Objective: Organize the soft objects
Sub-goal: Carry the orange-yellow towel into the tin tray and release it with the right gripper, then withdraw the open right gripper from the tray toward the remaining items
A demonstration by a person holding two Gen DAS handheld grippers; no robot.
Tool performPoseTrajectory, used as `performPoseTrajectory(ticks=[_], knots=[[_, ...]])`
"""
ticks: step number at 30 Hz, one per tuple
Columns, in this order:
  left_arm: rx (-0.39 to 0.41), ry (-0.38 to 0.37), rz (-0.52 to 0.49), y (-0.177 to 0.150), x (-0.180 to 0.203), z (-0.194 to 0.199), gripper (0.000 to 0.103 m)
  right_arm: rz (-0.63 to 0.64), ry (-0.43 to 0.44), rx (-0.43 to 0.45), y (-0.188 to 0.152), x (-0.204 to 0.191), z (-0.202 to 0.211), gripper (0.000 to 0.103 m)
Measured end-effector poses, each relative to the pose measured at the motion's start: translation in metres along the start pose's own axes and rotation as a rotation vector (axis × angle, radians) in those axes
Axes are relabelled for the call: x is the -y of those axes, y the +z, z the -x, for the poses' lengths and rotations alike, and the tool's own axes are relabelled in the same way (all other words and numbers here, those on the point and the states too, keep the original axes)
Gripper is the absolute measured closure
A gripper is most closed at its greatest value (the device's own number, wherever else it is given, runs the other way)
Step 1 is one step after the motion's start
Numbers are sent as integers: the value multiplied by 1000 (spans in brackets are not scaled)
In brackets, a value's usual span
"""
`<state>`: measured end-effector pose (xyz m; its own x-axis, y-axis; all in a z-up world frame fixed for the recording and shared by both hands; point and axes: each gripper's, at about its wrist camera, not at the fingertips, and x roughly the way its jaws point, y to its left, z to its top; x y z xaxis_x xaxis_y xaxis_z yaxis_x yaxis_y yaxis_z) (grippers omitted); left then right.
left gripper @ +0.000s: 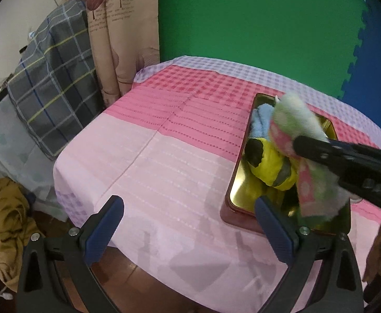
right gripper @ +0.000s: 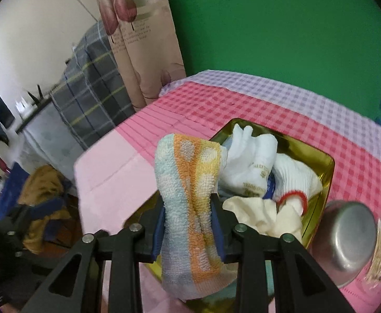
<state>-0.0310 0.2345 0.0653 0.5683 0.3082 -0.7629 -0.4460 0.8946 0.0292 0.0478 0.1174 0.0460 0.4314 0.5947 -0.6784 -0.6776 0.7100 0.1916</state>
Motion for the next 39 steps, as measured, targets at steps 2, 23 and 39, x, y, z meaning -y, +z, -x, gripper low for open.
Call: performPoseTrajectory(ticks=[2,23,39], knots=[[-1,5,-14,0,2,-1,4,-9,11,-12,-1,0,-9,69],[10,24,-7,0,0,-3,4,-67,-69,230,-42,26,100,40],[92,-5,-134,-4,51,40,4,-393,-728,110,-191,258,212,37]])
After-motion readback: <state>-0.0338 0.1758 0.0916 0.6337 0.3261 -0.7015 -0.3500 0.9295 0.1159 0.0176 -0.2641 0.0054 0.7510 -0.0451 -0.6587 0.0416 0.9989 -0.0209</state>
